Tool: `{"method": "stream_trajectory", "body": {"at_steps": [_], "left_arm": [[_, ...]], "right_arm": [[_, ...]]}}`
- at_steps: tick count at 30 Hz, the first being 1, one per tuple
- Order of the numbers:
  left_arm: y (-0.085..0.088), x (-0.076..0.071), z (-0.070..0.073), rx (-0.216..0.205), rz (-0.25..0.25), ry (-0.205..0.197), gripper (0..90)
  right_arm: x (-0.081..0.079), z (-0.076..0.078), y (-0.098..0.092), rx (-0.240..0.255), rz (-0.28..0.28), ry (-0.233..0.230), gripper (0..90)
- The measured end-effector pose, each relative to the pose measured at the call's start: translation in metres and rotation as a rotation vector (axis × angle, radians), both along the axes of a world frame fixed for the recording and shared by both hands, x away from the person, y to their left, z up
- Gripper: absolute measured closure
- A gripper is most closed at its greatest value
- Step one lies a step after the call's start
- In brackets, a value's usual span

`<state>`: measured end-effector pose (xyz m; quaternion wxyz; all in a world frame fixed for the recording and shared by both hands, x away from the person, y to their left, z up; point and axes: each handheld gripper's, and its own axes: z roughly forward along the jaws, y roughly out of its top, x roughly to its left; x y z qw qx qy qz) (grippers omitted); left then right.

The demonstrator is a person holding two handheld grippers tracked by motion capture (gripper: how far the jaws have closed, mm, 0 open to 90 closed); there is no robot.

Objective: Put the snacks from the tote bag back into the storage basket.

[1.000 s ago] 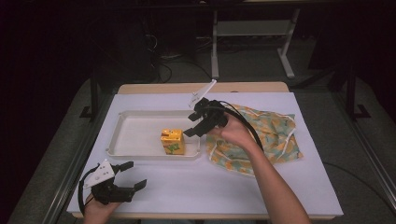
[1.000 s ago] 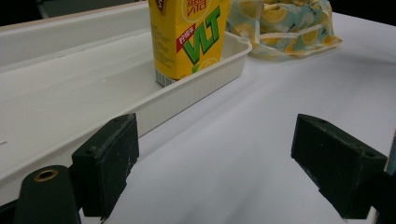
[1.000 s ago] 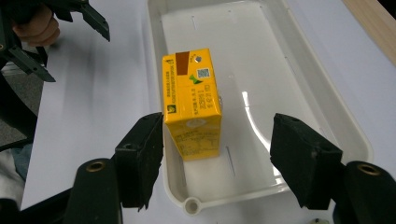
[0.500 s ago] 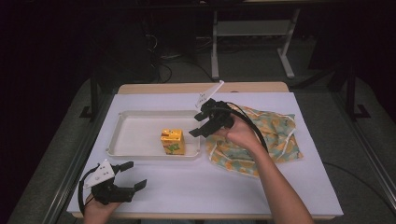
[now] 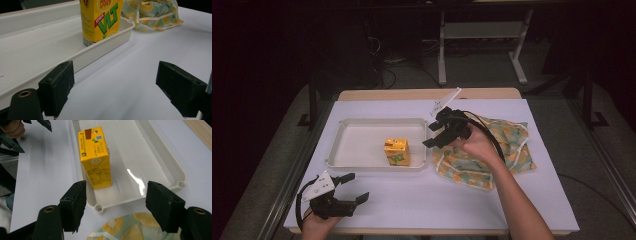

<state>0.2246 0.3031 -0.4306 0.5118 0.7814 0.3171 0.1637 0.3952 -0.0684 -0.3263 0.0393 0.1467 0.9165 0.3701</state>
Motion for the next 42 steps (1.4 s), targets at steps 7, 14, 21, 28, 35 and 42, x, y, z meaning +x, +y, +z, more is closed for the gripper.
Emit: {"method": "stream_trajectory", "body": {"at_steps": [7, 14, 21, 28, 35, 42], "left_arm": [[0.000, 0.000, 0.000, -0.001, 0.000, -0.001, 14.8], [-0.001, 0.000, 0.000, -0.002, 0.002, 0.000, 14.8], [-0.001, 0.000, -0.001, 0.001, 0.003, 0.002, 14.8], [-0.001, 0.000, -0.001, 0.001, 0.007, 0.004, 14.8], [0.000, 0.000, -0.001, 0.002, 0.008, 0.004, 14.8], [-0.001, 0.000, -0.001, -0.002, 0.007, 0.002, 14.8]], "right_arm": [[-0.004, -0.003, -0.011, 0.007, -0.020, 0.003, 32.6], [-0.009, -0.008, -0.020, 0.010, -0.040, 0.023, 32.2], [-0.016, -0.012, -0.033, 0.022, -0.064, 0.023, 32.5], [-0.023, -0.020, -0.048, 0.029, -0.086, 0.027, 31.9], [-0.027, -0.024, -0.059, 0.036, -0.108, 0.036, 32.1], [-0.034, -0.024, -0.068, 0.046, -0.121, 0.033, 32.0]]}}
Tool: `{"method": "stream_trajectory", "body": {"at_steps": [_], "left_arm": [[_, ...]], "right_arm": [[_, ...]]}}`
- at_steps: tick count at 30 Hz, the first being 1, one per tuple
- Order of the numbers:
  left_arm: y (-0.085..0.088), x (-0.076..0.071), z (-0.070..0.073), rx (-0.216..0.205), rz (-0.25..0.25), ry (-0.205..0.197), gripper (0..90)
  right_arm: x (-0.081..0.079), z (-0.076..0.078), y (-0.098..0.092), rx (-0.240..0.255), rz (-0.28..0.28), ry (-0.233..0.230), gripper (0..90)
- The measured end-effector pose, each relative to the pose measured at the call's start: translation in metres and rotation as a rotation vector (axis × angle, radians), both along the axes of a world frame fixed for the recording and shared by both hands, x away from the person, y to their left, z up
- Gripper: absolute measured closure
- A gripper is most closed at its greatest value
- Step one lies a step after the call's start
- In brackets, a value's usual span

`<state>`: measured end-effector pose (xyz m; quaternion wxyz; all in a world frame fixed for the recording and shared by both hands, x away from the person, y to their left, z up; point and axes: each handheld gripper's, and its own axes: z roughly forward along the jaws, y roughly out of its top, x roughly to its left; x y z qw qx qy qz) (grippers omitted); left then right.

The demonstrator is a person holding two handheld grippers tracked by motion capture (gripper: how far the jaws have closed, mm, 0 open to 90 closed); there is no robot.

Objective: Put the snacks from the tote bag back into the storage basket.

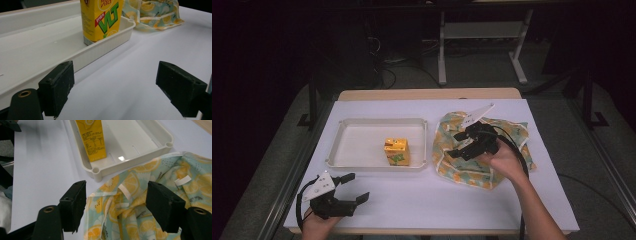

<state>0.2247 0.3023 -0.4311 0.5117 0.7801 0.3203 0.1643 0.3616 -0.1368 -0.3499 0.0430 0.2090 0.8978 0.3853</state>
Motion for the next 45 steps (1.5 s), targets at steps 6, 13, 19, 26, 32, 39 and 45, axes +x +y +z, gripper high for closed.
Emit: {"method": "stream_trajectory", "body": {"at_steps": [6, 13, 19, 26, 32, 39, 45], "left_arm": [[0.000, 0.000, 0.000, 0.001, 0.002, 0.002, 14.8], [0.000, 0.000, -0.001, 0.001, 0.004, 0.006, 14.8], [0.000, 0.000, -0.001, 0.004, 0.005, 0.002, 14.8], [0.000, 0.001, -0.001, 0.003, 0.007, 0.005, 14.8], [0.000, 0.001, -0.001, 0.003, 0.010, 0.008, 14.8], [0.001, 0.000, -0.001, 0.004, 0.013, 0.012, 14.8], [0.002, 0.001, -0.001, 0.003, 0.013, 0.011, 14.8]], "right_arm": [[-0.005, -0.002, -0.010, 0.002, -0.017, -0.005, 31.9], [-0.013, -0.005, -0.022, 0.004, -0.041, 0.004, 31.8], [-0.021, -0.009, -0.031, 0.003, -0.057, 0.006, 31.4], [-0.029, -0.014, -0.042, 0.019, -0.080, 0.001, 31.3], [-0.033, -0.018, -0.050, 0.026, -0.091, 0.003, 31.0], [-0.041, -0.022, -0.059, 0.033, -0.110, 0.002, 31.1], [-0.048, -0.025, -0.071, 0.042, -0.130, -0.006, 31.0]]}}
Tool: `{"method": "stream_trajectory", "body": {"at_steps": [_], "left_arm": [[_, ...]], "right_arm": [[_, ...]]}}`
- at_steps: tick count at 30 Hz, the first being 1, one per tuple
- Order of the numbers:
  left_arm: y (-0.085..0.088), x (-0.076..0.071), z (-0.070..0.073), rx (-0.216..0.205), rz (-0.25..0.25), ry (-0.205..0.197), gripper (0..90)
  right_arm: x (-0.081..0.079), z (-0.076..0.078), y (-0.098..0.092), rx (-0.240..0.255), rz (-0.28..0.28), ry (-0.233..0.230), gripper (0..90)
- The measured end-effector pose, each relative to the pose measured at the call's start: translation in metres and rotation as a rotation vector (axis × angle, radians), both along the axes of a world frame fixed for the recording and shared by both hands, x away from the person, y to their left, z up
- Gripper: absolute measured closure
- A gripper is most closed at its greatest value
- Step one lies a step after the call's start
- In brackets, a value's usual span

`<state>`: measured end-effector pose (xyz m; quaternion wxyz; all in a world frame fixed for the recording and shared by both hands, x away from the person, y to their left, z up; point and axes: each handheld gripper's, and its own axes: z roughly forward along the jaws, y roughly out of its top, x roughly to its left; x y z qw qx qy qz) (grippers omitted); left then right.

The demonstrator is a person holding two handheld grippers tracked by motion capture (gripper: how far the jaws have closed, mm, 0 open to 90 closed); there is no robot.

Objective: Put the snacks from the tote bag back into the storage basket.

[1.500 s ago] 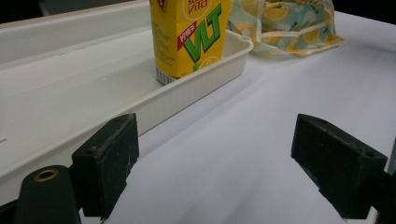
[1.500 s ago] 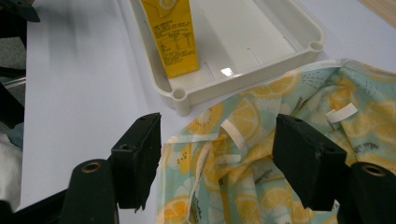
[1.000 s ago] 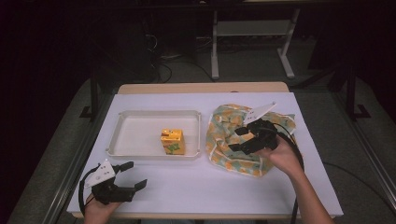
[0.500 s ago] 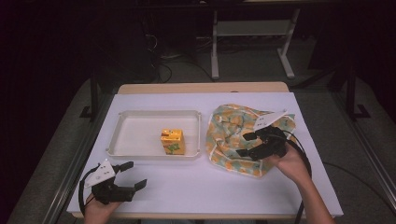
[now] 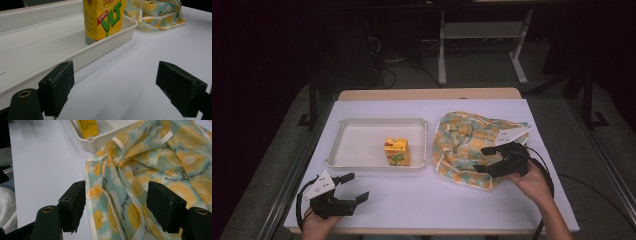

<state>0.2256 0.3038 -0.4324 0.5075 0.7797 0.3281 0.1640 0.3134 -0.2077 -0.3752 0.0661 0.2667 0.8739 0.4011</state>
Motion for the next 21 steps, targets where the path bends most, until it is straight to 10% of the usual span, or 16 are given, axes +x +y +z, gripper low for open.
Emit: {"method": "stream_trajectory", "body": {"at_steps": [21], "left_arm": [[0.000, 0.000, 0.000, 0.002, 0.003, -0.001, 14.8]], "right_arm": [[-0.029, -0.023, -0.037, 0.035, -0.072, 0.016, 29.6]]}}
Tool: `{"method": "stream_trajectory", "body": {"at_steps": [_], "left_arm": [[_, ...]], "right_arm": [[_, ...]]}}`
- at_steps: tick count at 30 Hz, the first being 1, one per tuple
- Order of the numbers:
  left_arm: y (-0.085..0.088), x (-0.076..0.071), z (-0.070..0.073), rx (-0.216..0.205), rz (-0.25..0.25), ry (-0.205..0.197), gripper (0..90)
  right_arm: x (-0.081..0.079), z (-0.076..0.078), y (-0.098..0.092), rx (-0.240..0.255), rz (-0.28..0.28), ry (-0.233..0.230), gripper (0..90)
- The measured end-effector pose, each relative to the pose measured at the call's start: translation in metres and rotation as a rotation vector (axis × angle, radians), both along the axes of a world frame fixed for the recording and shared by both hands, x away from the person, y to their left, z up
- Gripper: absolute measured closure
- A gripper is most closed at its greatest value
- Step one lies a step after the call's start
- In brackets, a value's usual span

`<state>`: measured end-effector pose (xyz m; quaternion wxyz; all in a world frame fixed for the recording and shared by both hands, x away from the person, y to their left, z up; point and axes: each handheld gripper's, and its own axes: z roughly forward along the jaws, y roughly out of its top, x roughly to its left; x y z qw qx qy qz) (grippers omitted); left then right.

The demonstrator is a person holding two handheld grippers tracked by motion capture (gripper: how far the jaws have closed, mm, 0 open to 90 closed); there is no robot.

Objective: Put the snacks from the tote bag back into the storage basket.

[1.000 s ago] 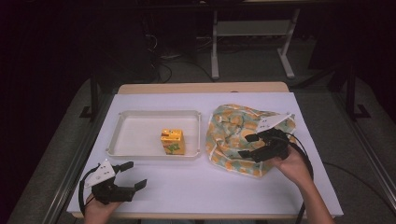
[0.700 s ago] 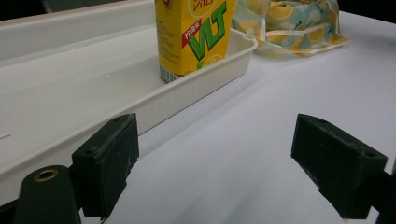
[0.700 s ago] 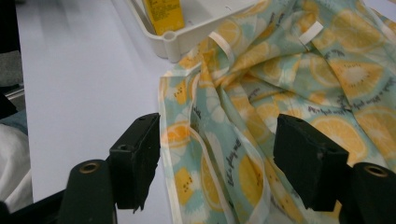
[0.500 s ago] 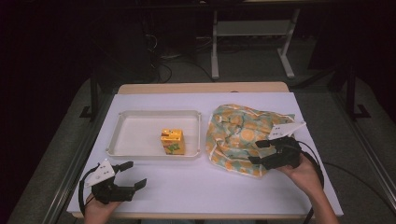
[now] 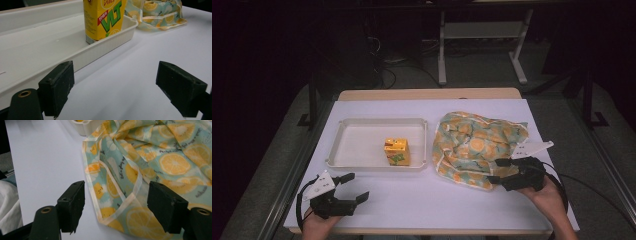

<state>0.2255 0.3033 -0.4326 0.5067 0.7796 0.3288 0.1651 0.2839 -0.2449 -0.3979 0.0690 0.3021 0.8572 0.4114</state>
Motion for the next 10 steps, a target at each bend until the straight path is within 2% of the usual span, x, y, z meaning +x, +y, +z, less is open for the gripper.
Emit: {"method": "stream_trajectory", "body": {"at_steps": [7, 10], "left_arm": [[-0.001, 0.000, 0.000, 0.003, -0.004, -0.002, 14.8], [-0.001, 0.000, 0.001, 0.008, -0.006, -0.001, 14.8]], "right_arm": [[-0.014, -0.006, -0.012, 0.018, -0.026, -0.005, 28.5], [-0.019, -0.009, -0.015, 0.011, -0.038, -0.010, 27.9]]}}
